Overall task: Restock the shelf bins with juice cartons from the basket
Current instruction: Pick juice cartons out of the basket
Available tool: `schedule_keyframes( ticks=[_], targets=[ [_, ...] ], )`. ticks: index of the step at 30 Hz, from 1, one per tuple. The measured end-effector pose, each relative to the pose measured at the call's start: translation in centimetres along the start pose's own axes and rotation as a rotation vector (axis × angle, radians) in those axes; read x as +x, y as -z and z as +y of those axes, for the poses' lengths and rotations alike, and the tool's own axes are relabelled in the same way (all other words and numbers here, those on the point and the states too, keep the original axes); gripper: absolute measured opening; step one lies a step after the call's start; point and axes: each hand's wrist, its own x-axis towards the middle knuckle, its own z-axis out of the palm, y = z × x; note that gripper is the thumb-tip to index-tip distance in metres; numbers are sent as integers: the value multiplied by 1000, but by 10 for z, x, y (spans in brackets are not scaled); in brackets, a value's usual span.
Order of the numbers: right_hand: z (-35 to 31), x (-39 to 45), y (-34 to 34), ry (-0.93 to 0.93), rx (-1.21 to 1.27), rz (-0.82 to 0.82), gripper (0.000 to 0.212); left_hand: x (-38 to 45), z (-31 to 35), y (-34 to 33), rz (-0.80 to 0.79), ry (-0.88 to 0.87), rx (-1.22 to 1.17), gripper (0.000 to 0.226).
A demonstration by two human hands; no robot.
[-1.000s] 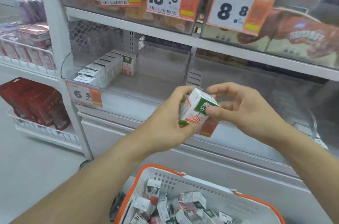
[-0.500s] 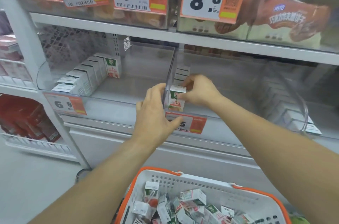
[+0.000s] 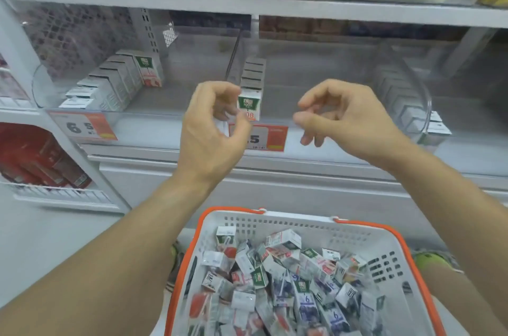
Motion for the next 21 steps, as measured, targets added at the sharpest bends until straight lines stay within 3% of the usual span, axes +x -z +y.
schedule_keyframes(
  ticks=[4,7,10,15,18,21],
  targets=[
    [52,-63,19,-237,210,-83,20,-62,2,-21,-472,68,70,19],
    [111,-106,5,-468,147,-225,22,-124,-21,-29,-823,197,174,15],
    [161,-150,-18,-633,-2,-414,22,-177,-46,-29,-1015,342,241,15],
    [213,-211,-49,-641,-221,-740,30,-250,-63,-26,-1198,572,300,39],
    [218,-227,-66,-588,-339,-913,55,-292,-67,-19,-1353,524,281,48],
    [221,-235,-85,-472,-535,-1075,70,-314,-67,-17,-1458,469,312,72]
  ],
)
